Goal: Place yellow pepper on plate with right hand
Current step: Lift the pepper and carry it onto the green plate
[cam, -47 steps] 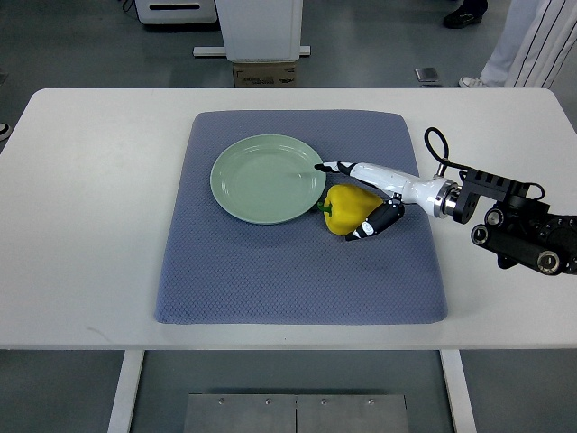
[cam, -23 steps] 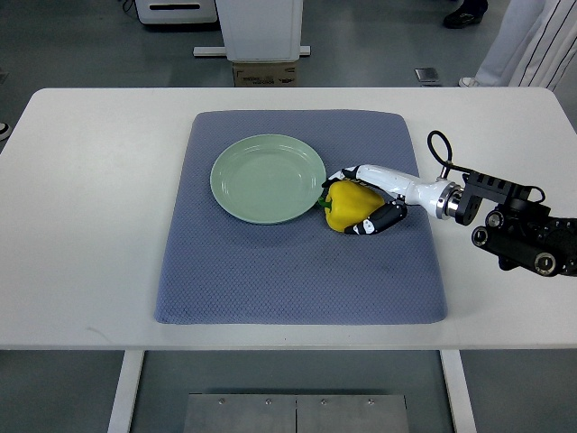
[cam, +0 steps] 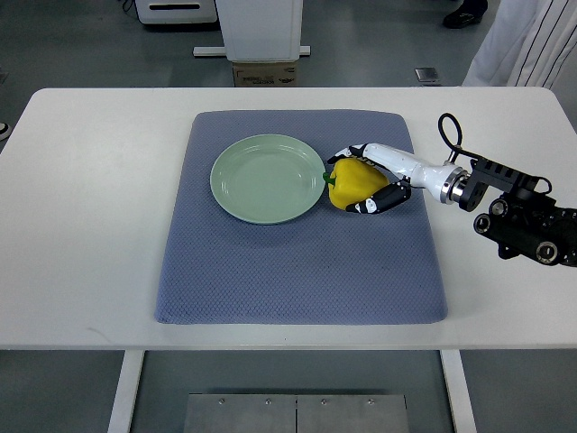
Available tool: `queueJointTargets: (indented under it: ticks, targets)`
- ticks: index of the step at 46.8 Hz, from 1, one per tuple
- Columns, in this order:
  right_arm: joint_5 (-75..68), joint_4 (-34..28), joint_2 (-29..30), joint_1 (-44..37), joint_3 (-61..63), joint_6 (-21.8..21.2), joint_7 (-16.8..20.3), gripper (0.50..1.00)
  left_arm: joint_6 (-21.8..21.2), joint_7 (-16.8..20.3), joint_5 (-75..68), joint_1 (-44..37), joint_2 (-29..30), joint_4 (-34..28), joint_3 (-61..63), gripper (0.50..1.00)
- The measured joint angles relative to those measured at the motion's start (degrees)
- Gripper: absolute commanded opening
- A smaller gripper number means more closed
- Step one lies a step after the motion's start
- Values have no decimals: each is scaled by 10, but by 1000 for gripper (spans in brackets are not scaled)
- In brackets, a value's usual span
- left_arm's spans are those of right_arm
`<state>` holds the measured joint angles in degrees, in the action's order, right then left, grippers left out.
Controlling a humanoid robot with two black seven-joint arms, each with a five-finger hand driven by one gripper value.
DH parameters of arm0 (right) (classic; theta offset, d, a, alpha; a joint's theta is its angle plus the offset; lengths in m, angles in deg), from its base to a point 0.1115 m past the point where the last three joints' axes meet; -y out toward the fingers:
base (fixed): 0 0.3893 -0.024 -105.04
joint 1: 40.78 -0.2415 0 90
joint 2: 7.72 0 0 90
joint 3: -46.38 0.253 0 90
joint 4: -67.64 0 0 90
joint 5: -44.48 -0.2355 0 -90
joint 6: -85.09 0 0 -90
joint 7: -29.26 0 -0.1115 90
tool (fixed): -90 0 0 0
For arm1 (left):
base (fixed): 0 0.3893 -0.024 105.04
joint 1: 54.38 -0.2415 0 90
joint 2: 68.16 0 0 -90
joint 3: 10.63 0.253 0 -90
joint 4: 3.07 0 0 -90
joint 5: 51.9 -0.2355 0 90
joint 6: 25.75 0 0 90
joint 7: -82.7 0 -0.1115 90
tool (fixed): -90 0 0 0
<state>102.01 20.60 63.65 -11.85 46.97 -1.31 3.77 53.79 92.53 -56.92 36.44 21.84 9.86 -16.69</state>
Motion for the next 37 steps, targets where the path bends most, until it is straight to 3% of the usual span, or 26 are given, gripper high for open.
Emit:
queueJointTargets:
  ticks: [10,37]
  targets:
    - [-11,7,11,-22,15,1,17,500,0,0,0,0,0,0,0,1000]
    - [-42,89,161,-76,10,-1,61,500,0,0,0,0,0,0,0,1000]
